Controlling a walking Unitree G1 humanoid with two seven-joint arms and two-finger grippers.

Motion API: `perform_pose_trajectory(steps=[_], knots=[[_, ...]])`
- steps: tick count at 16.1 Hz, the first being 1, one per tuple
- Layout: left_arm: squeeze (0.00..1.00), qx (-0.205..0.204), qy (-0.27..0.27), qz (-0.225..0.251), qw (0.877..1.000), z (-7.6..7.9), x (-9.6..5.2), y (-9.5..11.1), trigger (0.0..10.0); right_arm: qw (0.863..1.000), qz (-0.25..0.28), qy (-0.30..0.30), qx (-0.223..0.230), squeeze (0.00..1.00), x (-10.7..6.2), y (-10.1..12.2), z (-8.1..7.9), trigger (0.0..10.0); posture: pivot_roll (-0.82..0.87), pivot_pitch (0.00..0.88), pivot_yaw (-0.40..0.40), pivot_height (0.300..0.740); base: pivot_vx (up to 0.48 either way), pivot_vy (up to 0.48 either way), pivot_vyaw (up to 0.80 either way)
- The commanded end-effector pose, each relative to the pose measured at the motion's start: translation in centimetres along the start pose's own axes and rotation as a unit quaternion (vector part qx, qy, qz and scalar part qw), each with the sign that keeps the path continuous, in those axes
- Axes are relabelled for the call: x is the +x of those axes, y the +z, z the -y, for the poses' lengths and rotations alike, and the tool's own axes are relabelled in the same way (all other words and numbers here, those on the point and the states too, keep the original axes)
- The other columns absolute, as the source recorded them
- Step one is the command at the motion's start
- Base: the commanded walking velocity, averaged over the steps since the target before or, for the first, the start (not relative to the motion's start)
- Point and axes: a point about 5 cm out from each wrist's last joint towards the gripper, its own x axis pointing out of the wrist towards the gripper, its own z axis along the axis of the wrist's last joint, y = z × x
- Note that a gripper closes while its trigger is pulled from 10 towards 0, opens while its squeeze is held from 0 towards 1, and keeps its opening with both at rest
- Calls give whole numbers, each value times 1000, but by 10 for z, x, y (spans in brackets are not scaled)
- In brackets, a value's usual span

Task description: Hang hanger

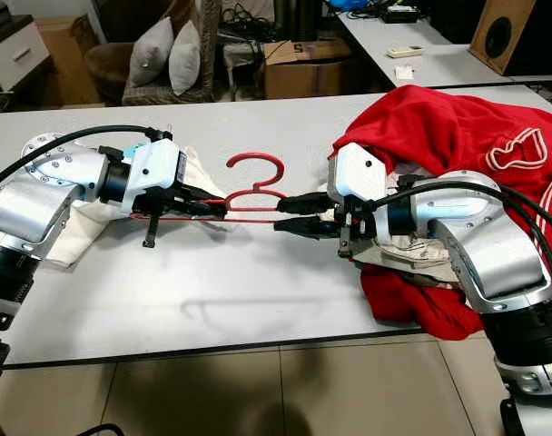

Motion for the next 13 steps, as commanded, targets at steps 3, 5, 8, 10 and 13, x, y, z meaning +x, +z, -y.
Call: perform_pose_trajectory(steps=[3,5,8,10,13], knots=[[0,25,5,-6,1000,-5,-4,9,0,1000,5,7,-8,0,1,4,1,0,35,0,47,740,0,0,0],[0,26,6,-6,1000,-6,-4,9,0,1000,4,11,-4,0,1,3,0,0,33,0,49,740,0,0,0],[0,25,11,-2,1000,-8,-4,10,0,1000,3,13,-2,0,0,3,0,0,29,0,50,740,0,0,0],[0,25,16,-1,1000,-9,-5,10,0,1000,3,13,-2,0,-1,3,0,0,28,0,49,740,0,0,0],[0,18,21,6,1000,-11,-6,11,0,1000,6,5,-5,0,-3,4,2,0,27,0,47,740,0,0,0]])
